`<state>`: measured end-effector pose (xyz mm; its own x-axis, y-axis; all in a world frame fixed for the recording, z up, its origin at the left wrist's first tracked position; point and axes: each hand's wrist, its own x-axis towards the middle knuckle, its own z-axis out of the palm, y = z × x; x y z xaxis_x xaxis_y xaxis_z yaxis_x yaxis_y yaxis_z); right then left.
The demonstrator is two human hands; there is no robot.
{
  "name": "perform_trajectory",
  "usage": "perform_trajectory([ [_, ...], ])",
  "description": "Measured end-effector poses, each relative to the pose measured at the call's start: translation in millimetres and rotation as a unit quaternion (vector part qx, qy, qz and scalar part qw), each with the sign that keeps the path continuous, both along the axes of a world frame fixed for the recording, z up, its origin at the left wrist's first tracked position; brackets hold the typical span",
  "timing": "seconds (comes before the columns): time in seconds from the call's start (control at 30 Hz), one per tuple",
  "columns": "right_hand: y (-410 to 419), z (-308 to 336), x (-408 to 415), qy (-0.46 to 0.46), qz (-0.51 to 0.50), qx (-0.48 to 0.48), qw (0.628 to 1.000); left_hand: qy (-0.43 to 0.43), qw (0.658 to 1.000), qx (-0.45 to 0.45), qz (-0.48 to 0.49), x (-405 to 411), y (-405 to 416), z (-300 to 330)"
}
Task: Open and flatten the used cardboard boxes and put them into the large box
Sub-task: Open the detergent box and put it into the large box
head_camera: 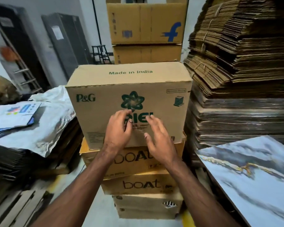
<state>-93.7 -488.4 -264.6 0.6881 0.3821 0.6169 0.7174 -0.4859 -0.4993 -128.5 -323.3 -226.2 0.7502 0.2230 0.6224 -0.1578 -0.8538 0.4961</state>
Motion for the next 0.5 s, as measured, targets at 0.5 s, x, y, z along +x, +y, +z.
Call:
perform_trajectory([
  [0.5, 196.7, -19.7, -4.6, -0.093, -0.17, -0.003, 0.981, -0.124, 0.987, -0.1, 0.02, 0.7, 156.0, -27.8],
])
